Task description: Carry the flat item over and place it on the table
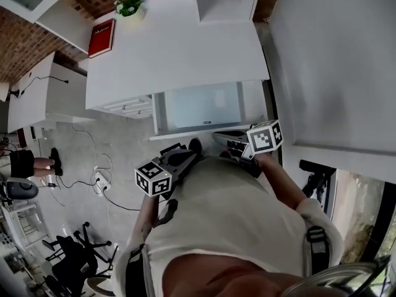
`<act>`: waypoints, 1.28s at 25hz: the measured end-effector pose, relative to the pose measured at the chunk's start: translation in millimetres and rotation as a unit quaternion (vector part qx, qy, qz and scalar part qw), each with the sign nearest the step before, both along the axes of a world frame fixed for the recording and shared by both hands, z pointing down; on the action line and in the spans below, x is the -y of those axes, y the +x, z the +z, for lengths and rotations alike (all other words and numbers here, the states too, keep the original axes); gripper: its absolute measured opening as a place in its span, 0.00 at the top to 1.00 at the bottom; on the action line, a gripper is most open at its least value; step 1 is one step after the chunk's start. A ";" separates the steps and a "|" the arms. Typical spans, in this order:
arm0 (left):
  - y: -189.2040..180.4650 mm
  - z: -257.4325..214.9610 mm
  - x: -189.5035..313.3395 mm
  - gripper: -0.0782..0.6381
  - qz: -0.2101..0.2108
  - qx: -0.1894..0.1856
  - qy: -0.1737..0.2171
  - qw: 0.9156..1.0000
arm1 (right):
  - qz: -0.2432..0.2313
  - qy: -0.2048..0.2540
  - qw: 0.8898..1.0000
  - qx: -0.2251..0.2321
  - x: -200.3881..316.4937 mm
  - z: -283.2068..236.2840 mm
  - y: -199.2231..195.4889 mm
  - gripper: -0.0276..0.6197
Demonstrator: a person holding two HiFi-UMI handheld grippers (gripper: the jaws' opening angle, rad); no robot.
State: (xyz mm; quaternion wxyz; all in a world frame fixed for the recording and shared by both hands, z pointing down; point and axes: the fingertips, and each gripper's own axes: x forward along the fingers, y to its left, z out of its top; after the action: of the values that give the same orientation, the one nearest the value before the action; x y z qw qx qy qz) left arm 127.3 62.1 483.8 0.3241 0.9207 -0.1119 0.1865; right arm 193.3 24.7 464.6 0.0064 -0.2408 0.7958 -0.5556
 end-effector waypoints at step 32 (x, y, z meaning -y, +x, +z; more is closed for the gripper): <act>-91.0 182.6 221.4 0.47 -0.156 0.125 -0.145 0.969 | 0.185 -0.254 0.938 -0.150 92.5 181.2 66.8 0.94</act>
State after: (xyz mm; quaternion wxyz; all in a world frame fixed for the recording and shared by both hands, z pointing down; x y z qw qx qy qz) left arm 36.3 -159.3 666.4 0.4628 0.8043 -0.2654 0.2617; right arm 260.0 -67.8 645.8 -0.0715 -0.4579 0.5614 -0.6856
